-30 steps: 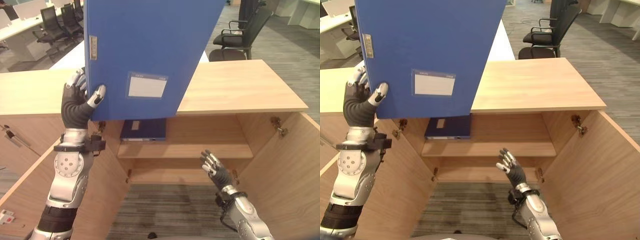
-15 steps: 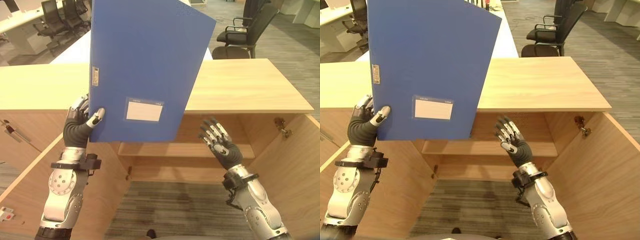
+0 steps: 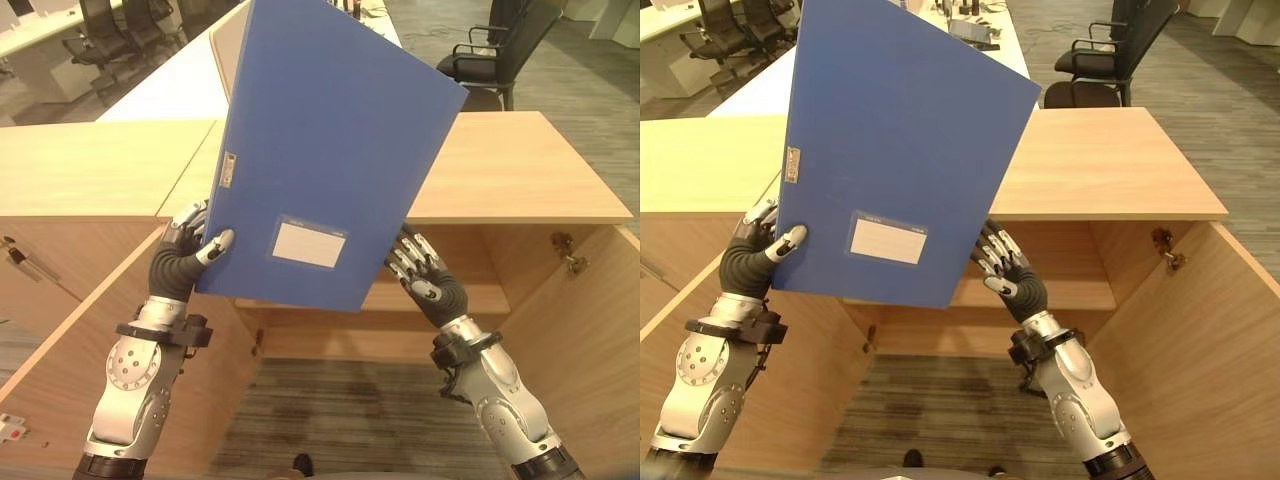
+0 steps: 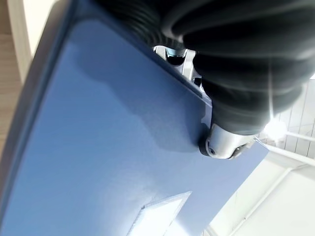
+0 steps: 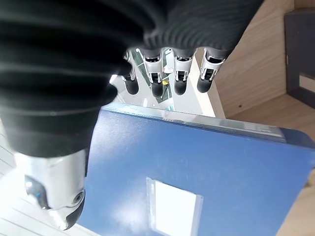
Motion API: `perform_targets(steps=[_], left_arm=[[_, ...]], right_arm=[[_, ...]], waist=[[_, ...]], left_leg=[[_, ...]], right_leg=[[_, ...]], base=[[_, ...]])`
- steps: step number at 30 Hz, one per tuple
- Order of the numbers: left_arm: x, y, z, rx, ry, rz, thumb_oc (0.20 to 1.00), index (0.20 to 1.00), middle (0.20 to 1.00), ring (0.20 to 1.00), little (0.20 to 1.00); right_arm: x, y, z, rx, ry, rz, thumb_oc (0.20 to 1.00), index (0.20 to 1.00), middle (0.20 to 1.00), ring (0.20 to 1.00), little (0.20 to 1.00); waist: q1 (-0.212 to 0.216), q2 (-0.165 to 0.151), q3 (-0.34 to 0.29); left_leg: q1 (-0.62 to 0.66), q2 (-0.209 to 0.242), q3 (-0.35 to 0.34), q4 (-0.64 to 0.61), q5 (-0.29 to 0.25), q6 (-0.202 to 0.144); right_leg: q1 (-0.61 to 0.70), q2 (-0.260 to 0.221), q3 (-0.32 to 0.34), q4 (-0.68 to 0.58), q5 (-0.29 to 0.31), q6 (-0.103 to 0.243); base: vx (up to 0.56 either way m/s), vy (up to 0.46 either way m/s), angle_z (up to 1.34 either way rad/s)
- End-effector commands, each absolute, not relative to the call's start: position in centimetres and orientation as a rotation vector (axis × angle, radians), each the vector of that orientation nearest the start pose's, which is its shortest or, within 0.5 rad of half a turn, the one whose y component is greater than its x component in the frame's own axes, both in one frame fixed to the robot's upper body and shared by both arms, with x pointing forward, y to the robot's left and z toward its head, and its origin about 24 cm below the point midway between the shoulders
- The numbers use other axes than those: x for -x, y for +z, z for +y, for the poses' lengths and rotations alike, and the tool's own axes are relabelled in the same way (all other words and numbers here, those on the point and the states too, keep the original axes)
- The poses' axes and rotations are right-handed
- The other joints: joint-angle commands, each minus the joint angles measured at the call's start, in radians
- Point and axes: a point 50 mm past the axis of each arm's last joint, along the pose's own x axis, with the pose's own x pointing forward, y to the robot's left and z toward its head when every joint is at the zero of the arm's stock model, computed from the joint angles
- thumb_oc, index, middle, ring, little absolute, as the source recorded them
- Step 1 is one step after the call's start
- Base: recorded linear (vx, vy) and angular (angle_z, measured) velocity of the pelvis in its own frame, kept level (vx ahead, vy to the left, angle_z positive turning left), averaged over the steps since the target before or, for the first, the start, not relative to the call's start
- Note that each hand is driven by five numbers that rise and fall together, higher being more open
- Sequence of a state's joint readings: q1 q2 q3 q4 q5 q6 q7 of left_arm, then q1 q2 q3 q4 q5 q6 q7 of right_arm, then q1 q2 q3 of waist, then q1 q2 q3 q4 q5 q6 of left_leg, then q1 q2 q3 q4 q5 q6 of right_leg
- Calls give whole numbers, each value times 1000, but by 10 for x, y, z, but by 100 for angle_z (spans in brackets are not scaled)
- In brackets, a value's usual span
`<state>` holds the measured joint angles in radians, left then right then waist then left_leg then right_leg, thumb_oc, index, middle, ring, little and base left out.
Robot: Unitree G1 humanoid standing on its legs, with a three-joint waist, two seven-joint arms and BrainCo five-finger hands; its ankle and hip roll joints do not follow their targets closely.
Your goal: Put the empty folder in the office cabinet
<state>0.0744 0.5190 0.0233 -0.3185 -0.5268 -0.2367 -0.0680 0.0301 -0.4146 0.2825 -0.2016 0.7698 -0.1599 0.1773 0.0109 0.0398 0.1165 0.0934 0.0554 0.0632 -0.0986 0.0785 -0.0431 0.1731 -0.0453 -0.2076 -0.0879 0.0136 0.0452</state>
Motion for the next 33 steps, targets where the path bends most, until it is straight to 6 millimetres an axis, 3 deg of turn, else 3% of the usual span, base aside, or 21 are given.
perform_targets(steps=[1,16,33], left_arm=[[-233,176,207,12,-259,-613,200,200,200,200,200],[-236,160,192,27,-364,-531,200,200,200,200,200],[-229,144,193,-43,-480,-420,200,200,200,200,200]], right_arm=[[-241,112,-124,-495,569,-290,1000,1000,1000,1000,1000],[-248,106,-122,-532,538,-276,1000,1000,1000,1000,1000],[-252,114,-130,-505,537,-310,1000,1000,1000,1000,1000]], waist=[[3,-47,-18],[-3,-44,-17],[5,-46,-15]], left_leg=[[88,19,-9,11,-99,-29],[99,19,-8,11,-114,-28],[96,19,-5,11,-115,-27]], right_leg=[[20,-90,55,8,-26,94],[29,-91,59,9,-38,94],[30,-93,58,5,-34,98]], base=[[-39,-3,1],[-2,0,0],[0,0,0]])
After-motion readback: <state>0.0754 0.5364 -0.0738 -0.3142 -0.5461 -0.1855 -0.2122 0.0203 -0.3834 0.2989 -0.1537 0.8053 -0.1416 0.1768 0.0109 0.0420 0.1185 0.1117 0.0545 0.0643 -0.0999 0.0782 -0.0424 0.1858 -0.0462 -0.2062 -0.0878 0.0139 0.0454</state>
